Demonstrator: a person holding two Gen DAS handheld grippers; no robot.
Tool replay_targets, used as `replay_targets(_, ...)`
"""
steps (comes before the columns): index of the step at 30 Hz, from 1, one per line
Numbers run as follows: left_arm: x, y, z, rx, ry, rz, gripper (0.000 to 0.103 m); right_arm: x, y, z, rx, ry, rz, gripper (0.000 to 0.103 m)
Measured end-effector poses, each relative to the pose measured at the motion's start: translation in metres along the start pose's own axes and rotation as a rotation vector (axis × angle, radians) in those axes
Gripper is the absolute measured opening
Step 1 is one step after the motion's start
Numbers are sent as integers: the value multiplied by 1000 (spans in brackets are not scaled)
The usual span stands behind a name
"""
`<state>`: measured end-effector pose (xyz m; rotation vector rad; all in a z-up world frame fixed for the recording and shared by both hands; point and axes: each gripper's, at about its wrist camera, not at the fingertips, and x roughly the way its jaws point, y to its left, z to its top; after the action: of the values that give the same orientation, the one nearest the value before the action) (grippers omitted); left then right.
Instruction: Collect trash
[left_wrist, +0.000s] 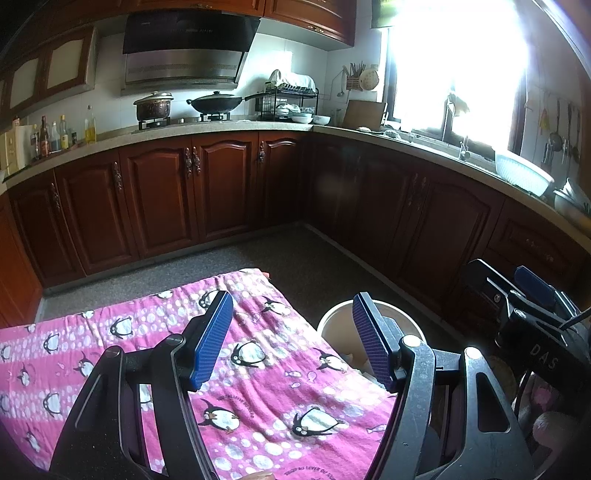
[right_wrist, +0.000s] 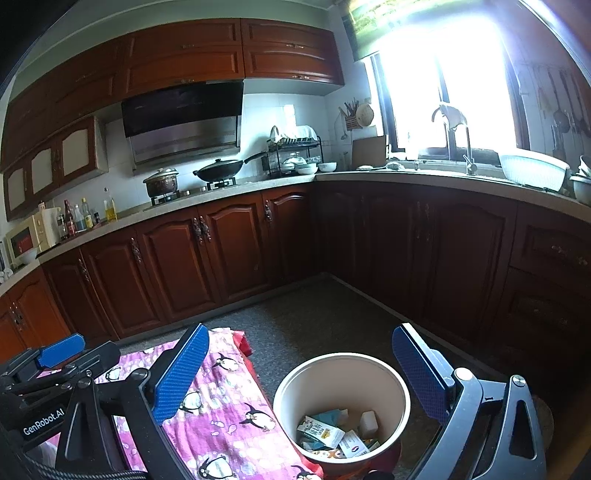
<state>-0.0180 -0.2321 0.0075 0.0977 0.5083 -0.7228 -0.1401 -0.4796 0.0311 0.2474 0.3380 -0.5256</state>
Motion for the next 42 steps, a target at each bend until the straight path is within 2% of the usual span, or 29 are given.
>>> replay_targets(42, 4, -3, -2, 23, 26, 13, 66, 3, -2, 3, -10, 17, 5, 99)
